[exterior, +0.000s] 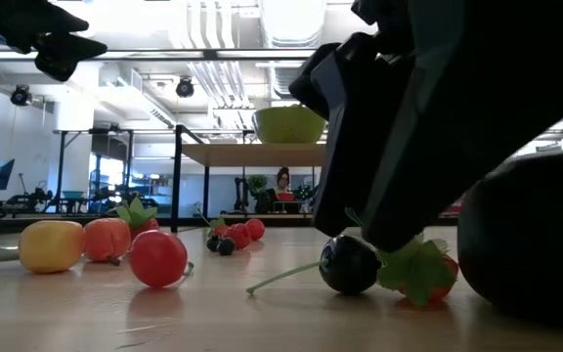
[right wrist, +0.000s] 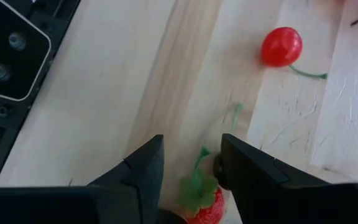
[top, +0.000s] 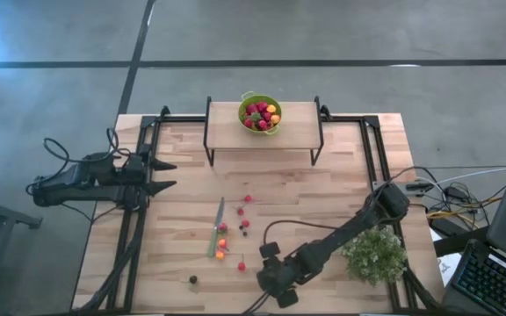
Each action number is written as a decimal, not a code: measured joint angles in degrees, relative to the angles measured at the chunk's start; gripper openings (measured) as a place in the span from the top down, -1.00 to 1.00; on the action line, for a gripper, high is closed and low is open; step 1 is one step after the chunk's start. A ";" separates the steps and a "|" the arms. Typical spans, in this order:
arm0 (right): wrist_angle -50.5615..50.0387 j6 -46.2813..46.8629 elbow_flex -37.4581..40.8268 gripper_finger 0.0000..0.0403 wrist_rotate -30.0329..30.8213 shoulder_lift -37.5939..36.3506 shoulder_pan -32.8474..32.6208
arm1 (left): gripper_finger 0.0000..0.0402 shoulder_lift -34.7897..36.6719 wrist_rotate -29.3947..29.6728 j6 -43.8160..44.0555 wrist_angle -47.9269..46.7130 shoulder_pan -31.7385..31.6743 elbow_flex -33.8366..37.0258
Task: Pick & Place Fruit
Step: Put the strawberry into the green colander on the shelf
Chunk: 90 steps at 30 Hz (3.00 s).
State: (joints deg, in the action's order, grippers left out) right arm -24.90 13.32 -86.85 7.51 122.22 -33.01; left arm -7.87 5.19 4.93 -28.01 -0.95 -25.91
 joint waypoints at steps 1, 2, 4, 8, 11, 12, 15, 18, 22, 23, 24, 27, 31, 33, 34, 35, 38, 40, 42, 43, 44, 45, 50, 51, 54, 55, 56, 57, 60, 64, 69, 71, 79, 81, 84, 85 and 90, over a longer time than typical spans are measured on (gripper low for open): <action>0.07 0.00 -0.02 0.28 0.02 0.05 0.02 | -0.20 -0.01 0.00 0.00 0.01 0.00 0.00; 0.04 0.00 -0.02 0.31 0.04 0.09 0.02 | -0.20 0.01 0.00 0.00 0.00 0.00 0.00; -0.03 0.00 -0.02 0.38 0.08 0.10 0.02 | -0.20 0.01 -0.02 0.00 0.02 0.00 0.00; -0.04 -0.04 -0.02 0.54 0.11 0.12 0.02 | -0.20 0.01 0.00 0.00 0.02 0.00 0.00; -0.15 -0.21 -0.02 0.68 0.11 0.10 0.02 | -0.20 0.01 -0.02 0.00 0.02 0.00 0.00; -0.16 -0.18 -0.02 0.73 0.11 0.10 0.02 | -0.20 0.01 -0.01 0.00 0.02 0.00 0.00; -0.16 -0.20 -0.02 0.88 0.11 0.10 0.04 | -0.20 0.01 0.00 0.00 0.02 0.00 0.00; -0.16 0.08 -0.02 0.94 0.13 0.08 0.08 | -0.20 0.01 -0.01 0.00 0.04 0.00 0.00; -1.64 0.25 -0.68 0.96 0.00 -1.47 0.28 | -0.20 0.01 0.00 0.00 0.04 0.00 0.00; -2.71 0.21 -1.26 0.96 -0.04 -2.27 0.28 | -0.20 0.01 -0.02 0.00 0.04 -0.01 0.00; -3.80 0.13 -1.98 0.96 -0.05 -3.04 0.36 | -0.20 0.01 0.00 0.00 0.04 0.00 0.00; -8.11 -0.28 -3.99 0.96 -0.09 -5.59 0.42 | -0.20 0.00 -0.02 0.00 0.04 0.00 0.00; -11.62 -1.34 -5.55 0.96 -0.02 -9.46 0.84 | -0.20 -0.04 0.00 0.00 0.00 0.00 0.00; -11.39 -1.80 -5.82 0.96 0.00 -12.07 1.26 | -0.20 -0.08 -0.02 0.00 -0.06 -0.02 0.00; -11.85 -1.93 -5.84 0.96 0.03 -13.42 1.51 | -0.20 -0.15 -0.02 0.00 -0.09 -0.01 0.00; -12.27 -2.01 -5.84 0.96 0.09 -14.44 1.84 | -0.20 -0.19 -0.01 0.00 -0.08 0.00 0.00; -13.01 -3.53 -5.76 0.96 0.17 -17.30 2.85 | -0.20 -0.24 -0.02 0.00 -0.27 -0.01 0.00; -12.89 -4.77 -5.75 0.96 0.17 -18.99 3.76 | -0.20 -0.25 0.00 0.00 -0.29 -0.02 0.00; -13.32 -5.92 -5.75 0.96 0.15 -20.94 4.90 | -0.20 -0.25 -0.02 0.00 -0.35 -0.01 0.00; -13.31 -6.46 -5.75 0.96 0.16 -21.73 5.66 | -0.20 -0.25 0.00 0.00 -0.35 -0.02 0.00; -13.34 -7.05 -5.75 0.96 0.34 -22.57 6.47 | -0.20 -0.25 0.00 0.00 -0.35 -0.02 0.00; -13.36 -7.38 -5.75 0.96 1.20 -23.12 7.31 | -0.20 -0.25 -0.01 0.01 -0.37 -0.02 0.00; -13.52 -10.36 -5.75 0.96 6.95 -25.63 13.02 | -0.20 -0.25 0.00 0.00 -0.37 -0.02 0.00; -13.42 -10.71 -5.75 0.96 7.45 -25.98 14.56 | -0.20 -0.25 0.00 0.00 -0.37 0.00 0.00; -12.91 -10.49 -5.76 0.96 7.57 -26.76 19.94 | -0.20 -0.23 -0.01 0.00 -0.37 0.00 0.00; -13.02 -10.21 -5.80 0.96 7.63 -26.92 21.78 | -0.20 -0.24 0.00 0.00 -0.37 0.00 0.00; -13.18 -9.95 -5.82 0.96 7.67 -26.98 23.62 | -0.20 -0.23 -0.01 0.00 -0.37 -0.02 0.00; -13.24 -9.63 -5.91 0.96 7.67 -26.98 25.53 | -0.20 -0.23 0.00 0.00 -0.37 -0.01 0.00; -13.10 -9.35 -6.16 0.96 7.67 -26.98 30.93 | -0.20 -0.23 0.00 0.00 -0.37 0.00 0.00; -12.06 -9.30 -6.03 0.96 7.68 -26.96 36.90 | -0.20 -0.23 0.00 0.00 -0.37 -0.02 0.00; -10.71 -9.44 -6.59 0.96 7.61 -26.93 42.27 | -0.20 -0.23 0.00 0.00 -0.37 -0.01 0.00; -9.73 -9.44 -6.67 0.96 7.61 -26.91 44.13 | -0.20 -0.23 -0.02 0.00 -0.37 0.00 0.00; -3.46 -9.25 -6.47 0.96 7.47 -26.47 51.40 | -0.20 -0.23 0.00 0.00 -0.36 -0.01 0.00; -3.22 -8.95 -6.47 0.96 6.96 -26.50 52.93 | -0.20 -0.23 0.00 0.00 -0.36 -0.02 0.00; -3.35 -7.39 -6.31 0.96 4.26 -26.47 54.86 | -0.20 -0.23 0.00 0.00 -0.37 0.00 0.00; -3.23 -6.88 -6.13 0.96 3.33 -26.47 55.28 | -0.20 -0.23 0.00 0.00 -0.35 -0.02 0.00; -3.18 -6.18 -5.44 0.96 2.94 -26.43 55.61 | -0.20 -0.23 0.00 0.00 -0.37 0.00 0.00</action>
State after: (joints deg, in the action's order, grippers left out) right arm -28.08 7.15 -92.29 10.45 95.79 22.60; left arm -8.10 5.19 4.93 -28.38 -0.95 -25.91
